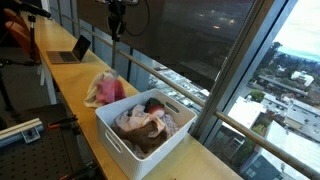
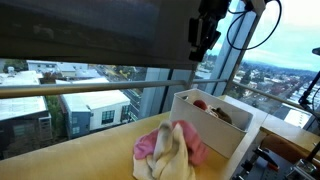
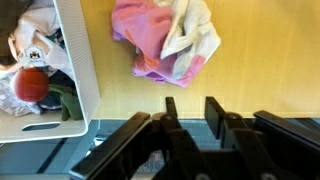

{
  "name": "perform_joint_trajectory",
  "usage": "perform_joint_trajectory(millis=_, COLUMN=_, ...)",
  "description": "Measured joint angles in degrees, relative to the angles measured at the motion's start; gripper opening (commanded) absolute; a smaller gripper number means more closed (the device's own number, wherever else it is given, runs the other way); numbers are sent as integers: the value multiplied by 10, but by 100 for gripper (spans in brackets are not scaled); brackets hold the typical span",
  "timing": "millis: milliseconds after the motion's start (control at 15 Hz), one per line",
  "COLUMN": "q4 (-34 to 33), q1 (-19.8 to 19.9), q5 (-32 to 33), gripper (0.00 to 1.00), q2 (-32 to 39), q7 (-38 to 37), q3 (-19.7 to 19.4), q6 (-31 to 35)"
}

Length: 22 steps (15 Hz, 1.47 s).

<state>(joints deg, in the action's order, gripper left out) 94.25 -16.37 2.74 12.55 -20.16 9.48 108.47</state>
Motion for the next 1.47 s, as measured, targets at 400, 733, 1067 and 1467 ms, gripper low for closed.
perform_joint_trajectory(millis=400, q4=4, q1=29, q5=2, gripper=100, q2=1, q7=2, q3=-18, q6=7)
perform_joint_trajectory(millis=733, q4=15, q1=101, q5=3, gripper=100, q2=12, q7=56, q3=-68, q6=54)
perform_joint_trajectory(millis=1067, q4=13, q1=160, q5=3, gripper=100, q2=63, q7=105, q3=-106, q6=106)
perform_joint_trajectory(millis=1467, q4=-31, q1=187, q5=3, gripper=100, q2=163, q7=131, q3=-120, q6=129)
